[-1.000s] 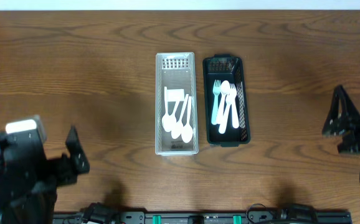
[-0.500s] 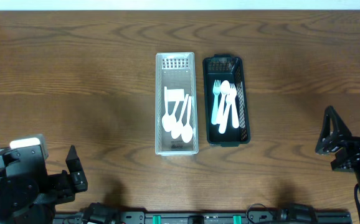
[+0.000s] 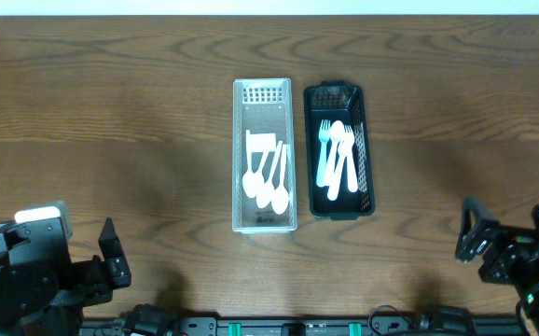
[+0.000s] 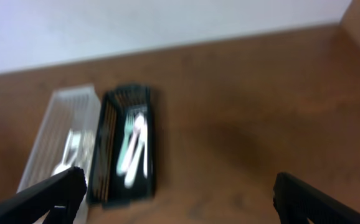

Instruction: Pack container

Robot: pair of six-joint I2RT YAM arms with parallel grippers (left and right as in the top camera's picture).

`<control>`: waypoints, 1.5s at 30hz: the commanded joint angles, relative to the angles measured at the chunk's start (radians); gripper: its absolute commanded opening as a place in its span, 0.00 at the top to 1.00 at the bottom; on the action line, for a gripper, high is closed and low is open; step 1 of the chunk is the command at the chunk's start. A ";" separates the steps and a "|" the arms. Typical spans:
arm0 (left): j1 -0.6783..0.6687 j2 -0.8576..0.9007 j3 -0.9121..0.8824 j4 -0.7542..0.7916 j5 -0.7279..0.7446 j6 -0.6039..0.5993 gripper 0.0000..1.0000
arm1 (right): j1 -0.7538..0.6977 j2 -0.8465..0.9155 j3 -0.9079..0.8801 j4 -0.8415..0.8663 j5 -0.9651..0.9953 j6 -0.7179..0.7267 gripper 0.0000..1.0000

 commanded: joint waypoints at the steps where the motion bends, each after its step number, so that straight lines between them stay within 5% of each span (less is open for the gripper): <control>1: 0.005 0.000 0.004 0.000 -0.012 0.009 0.02 | 0.006 0.000 0.001 -0.054 -0.004 -0.014 0.01; 12: 0.082 -0.055 -0.052 0.231 -0.013 0.111 0.02 | 0.006 0.000 0.001 -0.223 -0.004 -0.014 0.01; 20: 0.241 -0.304 -0.381 0.572 0.000 0.107 0.02 | 0.006 0.000 0.001 -0.227 -0.004 -0.014 0.01; 26: 0.245 -0.478 -0.646 0.649 0.025 0.083 0.02 | 0.006 0.000 0.001 -0.227 -0.004 -0.014 0.01; 37: 0.245 -0.624 -1.126 1.009 0.026 0.019 0.02 | 0.006 0.000 0.001 -0.227 -0.004 -0.014 0.01; 45: 0.245 -0.663 -1.255 1.086 0.025 0.015 0.02 | 0.006 0.000 0.001 -0.227 -0.004 -0.014 0.01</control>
